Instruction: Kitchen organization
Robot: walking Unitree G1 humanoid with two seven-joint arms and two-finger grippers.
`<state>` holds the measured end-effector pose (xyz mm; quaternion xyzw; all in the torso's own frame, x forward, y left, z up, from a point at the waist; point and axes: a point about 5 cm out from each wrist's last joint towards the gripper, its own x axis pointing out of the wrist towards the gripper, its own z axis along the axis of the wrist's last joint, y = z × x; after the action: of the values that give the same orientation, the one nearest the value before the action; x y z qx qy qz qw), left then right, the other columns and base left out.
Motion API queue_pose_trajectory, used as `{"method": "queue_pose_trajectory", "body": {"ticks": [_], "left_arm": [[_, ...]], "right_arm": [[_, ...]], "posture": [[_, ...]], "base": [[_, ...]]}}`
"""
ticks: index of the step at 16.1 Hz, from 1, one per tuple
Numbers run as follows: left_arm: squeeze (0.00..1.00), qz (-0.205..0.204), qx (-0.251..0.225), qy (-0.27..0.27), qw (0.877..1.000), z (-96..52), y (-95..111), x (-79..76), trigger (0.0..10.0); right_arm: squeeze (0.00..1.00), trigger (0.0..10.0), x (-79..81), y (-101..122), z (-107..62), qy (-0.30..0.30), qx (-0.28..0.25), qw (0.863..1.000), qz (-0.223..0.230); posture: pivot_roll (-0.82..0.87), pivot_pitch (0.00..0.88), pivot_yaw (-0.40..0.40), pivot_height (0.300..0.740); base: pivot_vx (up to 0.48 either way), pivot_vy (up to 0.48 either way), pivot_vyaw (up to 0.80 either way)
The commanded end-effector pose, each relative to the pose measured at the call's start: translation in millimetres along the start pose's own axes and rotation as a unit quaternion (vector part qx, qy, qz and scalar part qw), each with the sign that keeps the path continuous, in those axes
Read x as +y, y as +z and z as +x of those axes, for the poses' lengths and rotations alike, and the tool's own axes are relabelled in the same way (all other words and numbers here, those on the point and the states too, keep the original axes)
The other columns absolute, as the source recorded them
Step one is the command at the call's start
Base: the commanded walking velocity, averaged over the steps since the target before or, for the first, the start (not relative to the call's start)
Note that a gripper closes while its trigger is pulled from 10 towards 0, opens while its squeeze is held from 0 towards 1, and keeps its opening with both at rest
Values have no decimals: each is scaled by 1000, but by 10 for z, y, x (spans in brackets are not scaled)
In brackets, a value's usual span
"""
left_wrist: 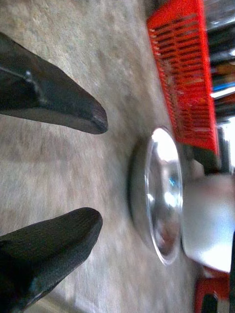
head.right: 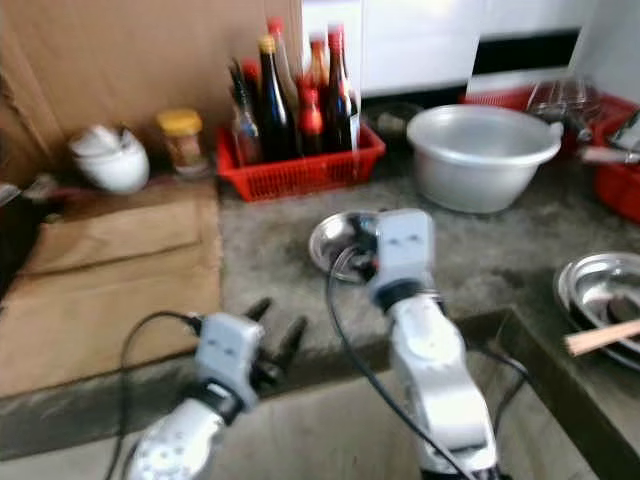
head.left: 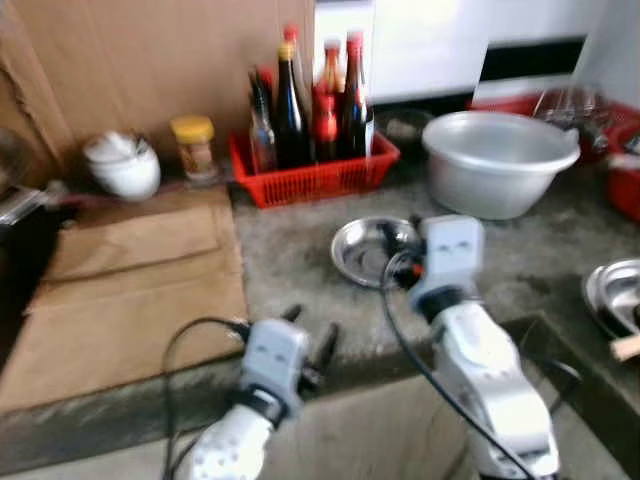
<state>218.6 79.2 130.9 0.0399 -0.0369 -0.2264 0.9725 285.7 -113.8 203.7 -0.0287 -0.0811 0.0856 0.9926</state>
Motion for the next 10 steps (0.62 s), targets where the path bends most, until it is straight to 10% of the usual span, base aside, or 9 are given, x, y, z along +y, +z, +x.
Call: {"method": "queue_pose_trajectory", "body": {"ticks": [1, 2, 4, 5, 10], "left_arm": [[0, -1, 0, -9, 1000, 17, 13, -55, 10000], [0, -1, 1, -10, 1000, 14, 11, -61, 10000], [0, -1, 2, -10, 1000, 11, 7, -65, 10000], [0, 0, 4, -11, 1000, 10, 3, -65, 10000], [0, 0, 3, -13, 1000, 13, 6, -69, 10000]], "right_arm": [[0, 10000, -109, -64, 22, -22, 25, 999, -13], [1000, 10000, -136, -65, 56, -25, 35, 999, -5], [1000, 10000, -189, -71, 92, -37, 53, 998, -3], [0, 10000, -272, -74, 140, -68, 74, 995, 11], [0, 10000, -404, -132, 286, -64, 177, 981, 43]], "posture": [[-22, 34, 2, 740], [-19, 37, 1, 740], [-19, 38, -2, 740], [-19, 39, -2, 740], [-22, 42, -1, 740]], "base": [[0, 0, 0], [0, 0, 0], [0, 0, 0], [0, 0, 0], [0, 0, 0]]}}
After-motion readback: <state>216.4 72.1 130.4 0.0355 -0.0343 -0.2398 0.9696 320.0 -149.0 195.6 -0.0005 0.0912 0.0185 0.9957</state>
